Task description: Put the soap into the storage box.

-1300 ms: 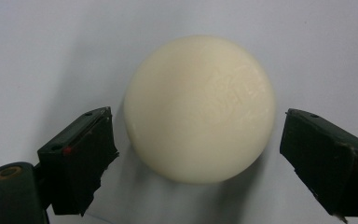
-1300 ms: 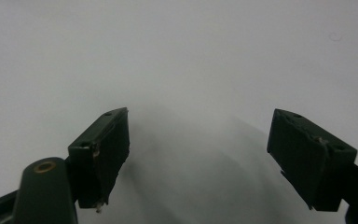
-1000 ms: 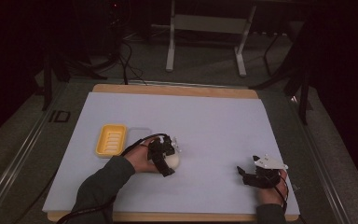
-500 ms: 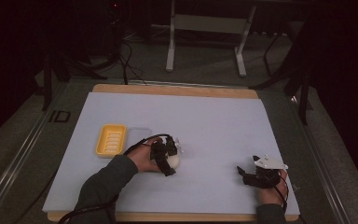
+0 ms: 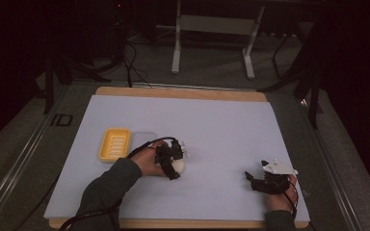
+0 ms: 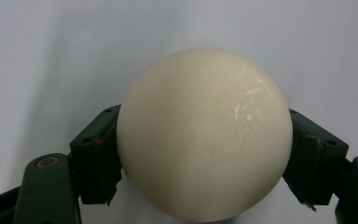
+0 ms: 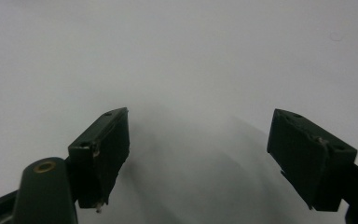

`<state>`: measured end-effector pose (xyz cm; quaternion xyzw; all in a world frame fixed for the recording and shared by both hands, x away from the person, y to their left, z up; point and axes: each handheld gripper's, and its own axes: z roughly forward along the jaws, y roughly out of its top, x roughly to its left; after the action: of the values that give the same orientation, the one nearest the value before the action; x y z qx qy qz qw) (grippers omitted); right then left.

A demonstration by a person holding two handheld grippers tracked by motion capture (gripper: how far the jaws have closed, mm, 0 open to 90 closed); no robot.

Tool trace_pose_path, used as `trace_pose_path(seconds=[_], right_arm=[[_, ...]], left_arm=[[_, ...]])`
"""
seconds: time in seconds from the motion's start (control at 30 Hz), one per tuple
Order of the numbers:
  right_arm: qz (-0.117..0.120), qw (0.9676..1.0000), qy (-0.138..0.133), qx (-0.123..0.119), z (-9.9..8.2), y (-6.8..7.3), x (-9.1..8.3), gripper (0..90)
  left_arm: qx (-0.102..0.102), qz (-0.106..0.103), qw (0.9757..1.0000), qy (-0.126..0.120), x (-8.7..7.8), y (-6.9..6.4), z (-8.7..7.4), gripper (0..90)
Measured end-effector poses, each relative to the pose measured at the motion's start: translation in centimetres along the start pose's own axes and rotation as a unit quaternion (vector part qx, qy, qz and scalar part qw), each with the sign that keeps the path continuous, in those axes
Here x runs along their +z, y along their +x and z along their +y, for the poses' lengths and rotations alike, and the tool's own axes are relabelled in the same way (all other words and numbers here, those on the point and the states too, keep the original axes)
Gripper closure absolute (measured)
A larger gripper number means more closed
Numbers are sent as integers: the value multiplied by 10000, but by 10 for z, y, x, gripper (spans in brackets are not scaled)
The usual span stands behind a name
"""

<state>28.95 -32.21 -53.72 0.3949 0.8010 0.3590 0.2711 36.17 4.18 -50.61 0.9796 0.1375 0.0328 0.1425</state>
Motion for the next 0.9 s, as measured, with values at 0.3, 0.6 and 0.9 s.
trace_pose_path(seconds=[0.3,0.6,0.9], right_arm=[[-3,10000,12,-8,0,0,0,207],[-7,10000,22,-17,0,0,0,207],[-7,10000,19,-12,0,0,0,207]], left_arm=[[4,40,9995,315,-6,2,-11,241],[94,80,9980,622,-9,2,-14,239],[145,61,9969,770,-6,2,-9,232]])
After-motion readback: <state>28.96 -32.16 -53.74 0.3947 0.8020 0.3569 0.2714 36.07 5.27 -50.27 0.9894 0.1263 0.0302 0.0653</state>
